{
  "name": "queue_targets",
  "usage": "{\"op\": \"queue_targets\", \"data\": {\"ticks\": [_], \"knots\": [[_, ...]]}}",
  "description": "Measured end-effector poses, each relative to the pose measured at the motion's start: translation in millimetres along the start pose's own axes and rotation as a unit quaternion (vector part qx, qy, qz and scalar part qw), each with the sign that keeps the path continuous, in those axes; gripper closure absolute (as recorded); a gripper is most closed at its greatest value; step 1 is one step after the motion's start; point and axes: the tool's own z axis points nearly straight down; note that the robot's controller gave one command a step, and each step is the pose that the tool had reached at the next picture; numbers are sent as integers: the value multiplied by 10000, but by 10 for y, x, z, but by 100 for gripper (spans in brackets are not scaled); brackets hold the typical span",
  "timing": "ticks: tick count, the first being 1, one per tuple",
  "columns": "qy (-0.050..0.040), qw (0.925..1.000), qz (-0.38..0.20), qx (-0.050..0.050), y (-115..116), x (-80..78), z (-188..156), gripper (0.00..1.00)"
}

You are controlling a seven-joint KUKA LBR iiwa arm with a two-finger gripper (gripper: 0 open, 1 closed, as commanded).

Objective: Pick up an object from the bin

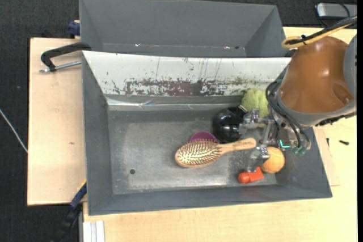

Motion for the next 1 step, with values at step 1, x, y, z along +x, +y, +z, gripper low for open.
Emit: {"op": "queue_targets", "data": {"ticks": [1], "knots": [[-44, 10000, -6, 4, 2, -18, -43, 0]]}}
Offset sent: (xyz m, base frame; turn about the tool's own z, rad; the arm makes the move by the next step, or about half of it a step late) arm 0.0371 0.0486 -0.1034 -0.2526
